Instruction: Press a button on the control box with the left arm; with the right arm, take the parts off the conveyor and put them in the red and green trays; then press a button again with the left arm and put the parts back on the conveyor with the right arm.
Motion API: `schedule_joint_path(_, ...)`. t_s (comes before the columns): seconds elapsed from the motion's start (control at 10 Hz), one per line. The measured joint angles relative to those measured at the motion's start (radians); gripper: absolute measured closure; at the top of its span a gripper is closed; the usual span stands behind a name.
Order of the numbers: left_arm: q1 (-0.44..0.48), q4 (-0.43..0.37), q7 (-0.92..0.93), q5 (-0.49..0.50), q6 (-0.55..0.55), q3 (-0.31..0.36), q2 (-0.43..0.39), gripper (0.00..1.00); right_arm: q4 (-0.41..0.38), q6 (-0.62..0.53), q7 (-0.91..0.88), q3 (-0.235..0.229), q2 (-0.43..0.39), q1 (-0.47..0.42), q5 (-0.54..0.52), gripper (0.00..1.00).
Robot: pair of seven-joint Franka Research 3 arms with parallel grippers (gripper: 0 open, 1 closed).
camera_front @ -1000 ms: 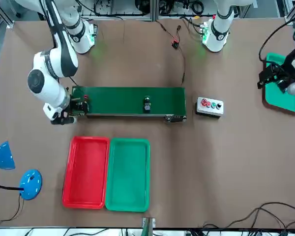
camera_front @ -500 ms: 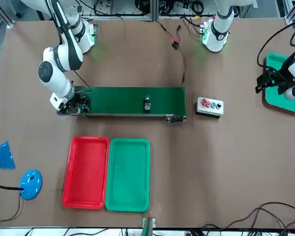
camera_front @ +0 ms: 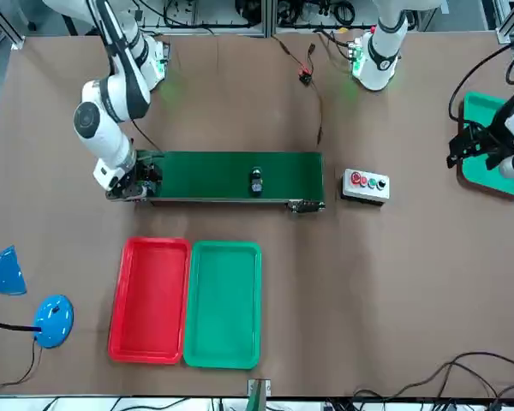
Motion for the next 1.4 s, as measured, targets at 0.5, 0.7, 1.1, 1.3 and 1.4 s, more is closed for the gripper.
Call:
schedule_joint_path(0.5, 0.001, 0.0, 0.001, 0.0, 0.0, 0.0, 0.0, 0.0, -0.046, 0.054, 0.0, 0.0, 0.0, 0.0, 0.0, 0.08)
schedule_joint_path(0.7, 0.001, 0.0, 0.001, 0.0, 0.0, 0.0, 0.0, 0.0, -0.046, 0.054, 0.0, 0.0, 0.0, 0.0, 0.0, 0.3)
schedule_joint_path(1.1, 0.001, 0.0, 0.002, 0.0, -0.003, 0.0, 0.0, 0.0, -0.046, 0.054, 0.0, 0.0, 0.0, 0.001, 0.0, 0.67)
schedule_joint_path(1.3, 0.001, 0.0, 0.002, 0.0, -0.01, 0.0, 0.0, 0.0, -0.035, 0.069, -0.001, 0.001, 0.001, 0.007, 0.0, 0.67)
schedule_joint_path(1.4, 0.001, 0.0, 0.002, 0.0, -0.01, 0.0, 0.0, 0.0, 0.005, 0.071, 0.0, 0.001, 0.004, 0.026, 0.0, 0.67)
